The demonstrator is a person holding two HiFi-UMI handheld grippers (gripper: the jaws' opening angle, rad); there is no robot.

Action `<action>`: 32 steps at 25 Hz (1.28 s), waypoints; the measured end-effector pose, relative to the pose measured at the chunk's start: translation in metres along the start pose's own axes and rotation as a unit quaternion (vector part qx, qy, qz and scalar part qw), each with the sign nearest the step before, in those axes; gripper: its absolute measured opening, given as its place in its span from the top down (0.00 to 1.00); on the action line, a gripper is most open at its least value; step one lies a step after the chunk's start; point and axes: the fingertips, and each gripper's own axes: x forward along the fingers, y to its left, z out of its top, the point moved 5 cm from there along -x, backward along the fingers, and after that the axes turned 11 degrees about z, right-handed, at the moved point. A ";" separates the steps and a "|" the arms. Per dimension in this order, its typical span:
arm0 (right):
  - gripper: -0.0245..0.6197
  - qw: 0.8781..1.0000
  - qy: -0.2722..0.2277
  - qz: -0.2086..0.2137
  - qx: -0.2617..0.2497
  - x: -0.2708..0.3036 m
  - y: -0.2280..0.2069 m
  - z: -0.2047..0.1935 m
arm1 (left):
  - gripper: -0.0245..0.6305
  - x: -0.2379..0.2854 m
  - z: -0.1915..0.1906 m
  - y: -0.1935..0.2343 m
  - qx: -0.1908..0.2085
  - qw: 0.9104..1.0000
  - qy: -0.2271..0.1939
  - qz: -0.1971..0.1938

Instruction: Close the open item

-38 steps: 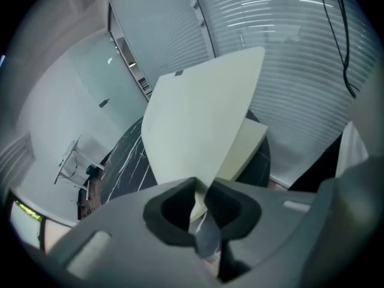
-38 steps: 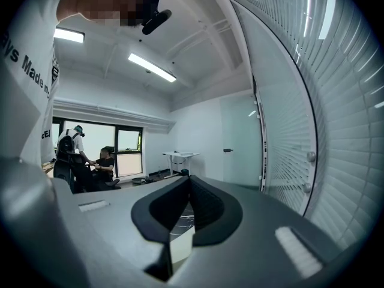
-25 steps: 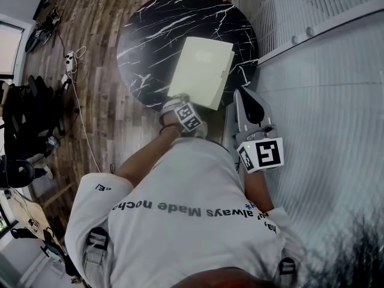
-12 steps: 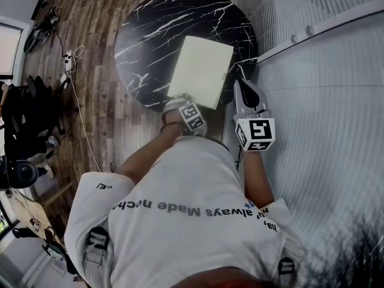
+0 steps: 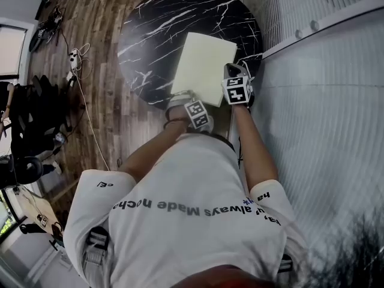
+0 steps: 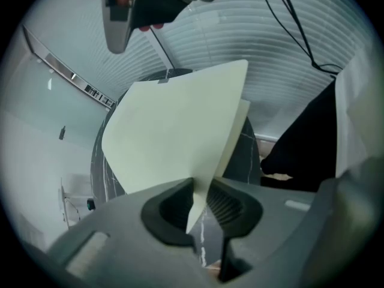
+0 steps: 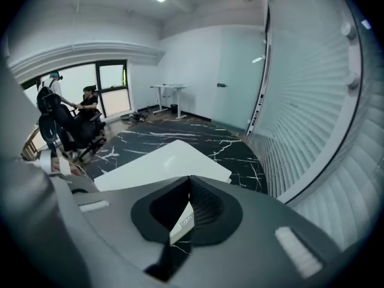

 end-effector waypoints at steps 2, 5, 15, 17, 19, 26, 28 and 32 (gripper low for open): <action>0.96 0.999 0.033 0.004 -0.005 0.020 -0.005 -0.015 | 0.86 0.000 0.001 0.000 0.009 1.000 0.004 -0.001; 0.96 0.997 0.073 0.006 0.002 0.039 -0.013 -0.040 | 0.86 0.001 0.003 -0.002 0.022 1.000 0.009 -0.004; 0.96 0.992 0.117 0.029 0.020 0.065 -0.019 -0.085 | 0.87 0.003 0.005 -0.002 0.054 0.998 0.024 -0.012; 0.96 0.992 0.118 0.032 0.016 0.067 -0.020 -0.087 | 0.87 0.004 0.006 -0.002 0.060 0.998 0.026 -0.015; 0.96 0.992 0.118 0.034 0.013 0.068 -0.020 -0.088 | 0.87 0.005 0.006 -0.001 0.066 0.997 0.028 -0.017; 0.96 0.993 0.109 0.043 0.013 0.069 -0.020 -0.090 | 0.83 -0.001 0.006 0.000 0.066 0.998 0.011 0.002; 0.97 0.993 0.111 0.044 0.007 0.069 -0.019 -0.090 | 0.80 -0.005 0.004 0.000 0.058 0.998 0.000 0.007; 0.97 0.992 0.121 0.039 -0.020 0.069 -0.017 -0.090 | 0.75 -0.010 -0.002 -0.002 0.018 1.000 -0.017 -0.017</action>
